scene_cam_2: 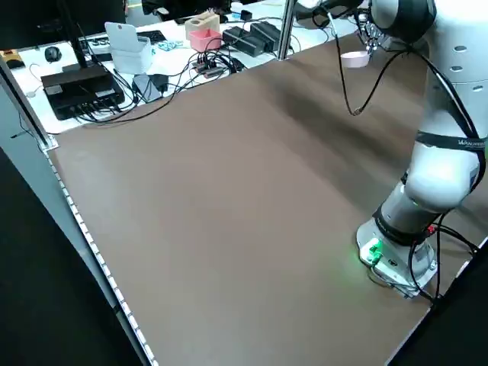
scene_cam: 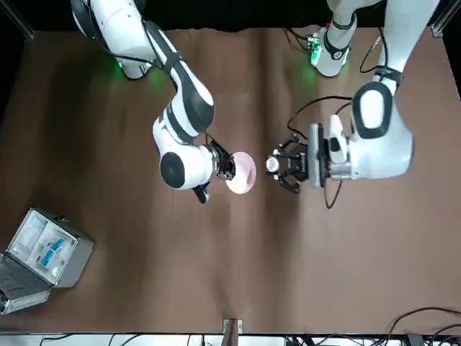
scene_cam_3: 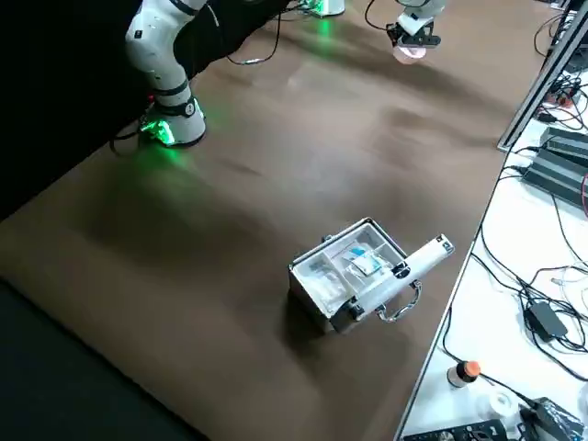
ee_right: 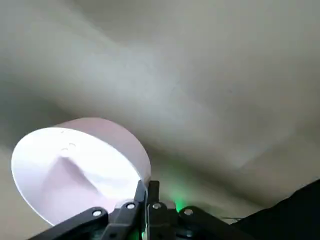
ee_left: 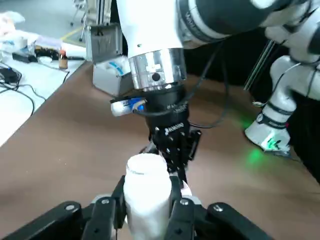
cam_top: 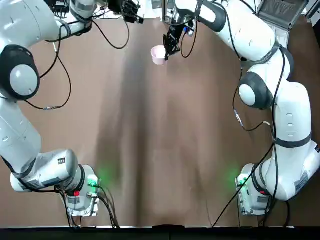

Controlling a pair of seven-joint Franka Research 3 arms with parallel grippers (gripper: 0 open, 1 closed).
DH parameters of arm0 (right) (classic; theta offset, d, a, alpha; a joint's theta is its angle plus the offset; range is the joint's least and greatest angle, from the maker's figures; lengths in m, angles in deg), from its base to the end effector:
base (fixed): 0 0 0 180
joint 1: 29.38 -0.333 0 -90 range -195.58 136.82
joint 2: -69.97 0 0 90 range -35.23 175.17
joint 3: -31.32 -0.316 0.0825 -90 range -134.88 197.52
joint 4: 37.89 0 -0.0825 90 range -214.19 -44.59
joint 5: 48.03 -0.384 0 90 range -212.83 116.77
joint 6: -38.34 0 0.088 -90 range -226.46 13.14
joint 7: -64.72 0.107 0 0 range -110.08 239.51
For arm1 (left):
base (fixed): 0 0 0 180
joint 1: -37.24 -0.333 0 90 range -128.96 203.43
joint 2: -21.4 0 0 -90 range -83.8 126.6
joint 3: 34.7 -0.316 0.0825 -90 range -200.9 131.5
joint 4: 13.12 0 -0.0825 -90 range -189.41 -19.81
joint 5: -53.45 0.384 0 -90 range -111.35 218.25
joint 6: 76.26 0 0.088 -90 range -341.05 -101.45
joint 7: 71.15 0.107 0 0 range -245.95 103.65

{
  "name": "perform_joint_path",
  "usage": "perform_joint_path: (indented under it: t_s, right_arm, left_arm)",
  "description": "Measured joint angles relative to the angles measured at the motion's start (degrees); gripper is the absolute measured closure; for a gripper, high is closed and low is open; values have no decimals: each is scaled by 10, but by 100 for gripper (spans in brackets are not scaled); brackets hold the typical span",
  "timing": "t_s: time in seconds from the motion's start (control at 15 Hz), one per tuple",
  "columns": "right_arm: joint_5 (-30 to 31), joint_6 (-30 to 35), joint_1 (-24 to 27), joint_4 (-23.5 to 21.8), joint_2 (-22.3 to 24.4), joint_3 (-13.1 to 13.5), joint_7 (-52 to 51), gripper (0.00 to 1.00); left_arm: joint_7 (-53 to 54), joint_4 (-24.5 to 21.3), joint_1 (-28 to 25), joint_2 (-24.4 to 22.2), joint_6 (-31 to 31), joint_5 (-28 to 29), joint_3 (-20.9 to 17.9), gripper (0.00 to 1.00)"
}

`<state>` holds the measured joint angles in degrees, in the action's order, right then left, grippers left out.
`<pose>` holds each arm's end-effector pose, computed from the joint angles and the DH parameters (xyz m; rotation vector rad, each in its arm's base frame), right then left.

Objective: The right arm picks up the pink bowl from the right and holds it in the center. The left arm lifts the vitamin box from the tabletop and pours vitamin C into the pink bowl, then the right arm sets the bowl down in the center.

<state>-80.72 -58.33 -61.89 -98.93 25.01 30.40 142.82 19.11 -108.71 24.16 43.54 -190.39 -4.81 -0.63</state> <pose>0.5974 0.4518 0.3672 -2.5549 1.2328 0.8200 0.6178 -0.2421 0.4519 1.5775 -1.3742 0.7270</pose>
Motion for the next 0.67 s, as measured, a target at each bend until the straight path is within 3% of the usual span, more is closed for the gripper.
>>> perform_joint_path:
  t_s: [0.27, 0.67]
  right_arm:
    - [7, 25, 28, 3, 0, 3, -54, 98]
    - [47, 74, 87, 7, 16, 6, -128, 98]
  left_arm:
    - [61, -1, -59, 33, 74, -29, 0, 64]
    - [227, 6, -160, 129, 161, -35, -4, 64]
